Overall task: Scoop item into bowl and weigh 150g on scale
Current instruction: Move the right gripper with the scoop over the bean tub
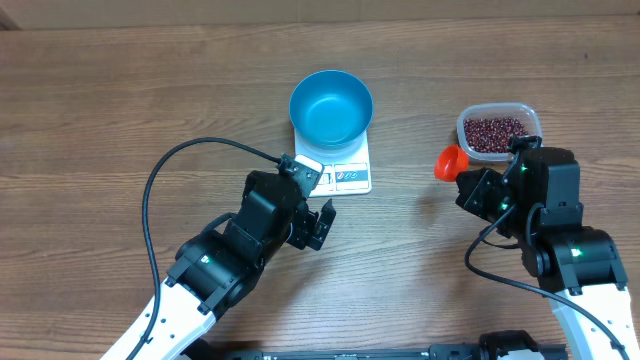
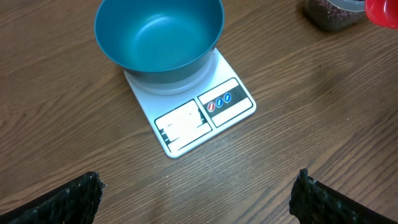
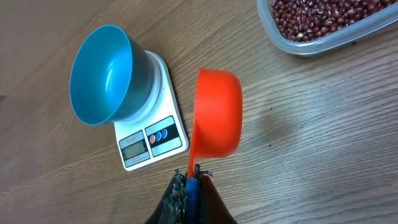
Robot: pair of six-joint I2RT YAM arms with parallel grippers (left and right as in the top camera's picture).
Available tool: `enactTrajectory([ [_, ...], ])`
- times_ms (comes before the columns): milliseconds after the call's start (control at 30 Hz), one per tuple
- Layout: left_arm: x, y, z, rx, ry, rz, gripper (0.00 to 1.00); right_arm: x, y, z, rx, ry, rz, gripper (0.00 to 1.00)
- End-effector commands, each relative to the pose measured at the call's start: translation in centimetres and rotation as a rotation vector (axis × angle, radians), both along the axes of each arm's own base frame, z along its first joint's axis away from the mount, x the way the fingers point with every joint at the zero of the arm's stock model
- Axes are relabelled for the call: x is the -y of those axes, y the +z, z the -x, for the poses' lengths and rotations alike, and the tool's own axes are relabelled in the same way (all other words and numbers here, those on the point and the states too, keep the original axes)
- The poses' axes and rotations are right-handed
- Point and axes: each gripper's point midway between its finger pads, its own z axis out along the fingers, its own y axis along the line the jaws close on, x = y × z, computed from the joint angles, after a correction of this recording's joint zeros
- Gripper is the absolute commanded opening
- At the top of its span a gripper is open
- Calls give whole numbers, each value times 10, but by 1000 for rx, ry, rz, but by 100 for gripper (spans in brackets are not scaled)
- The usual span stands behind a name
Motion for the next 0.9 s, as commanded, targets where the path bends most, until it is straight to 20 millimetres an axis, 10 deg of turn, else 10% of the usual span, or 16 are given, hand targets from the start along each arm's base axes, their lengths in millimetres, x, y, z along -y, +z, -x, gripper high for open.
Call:
enactTrajectory([
  [0,1,-3,0,-6,-17,-11,100,0,10,-3,27,1,-4,4],
  [867,1,-4,0,-6,-17,-12,100,25,41,-13,92,106,301,4],
])
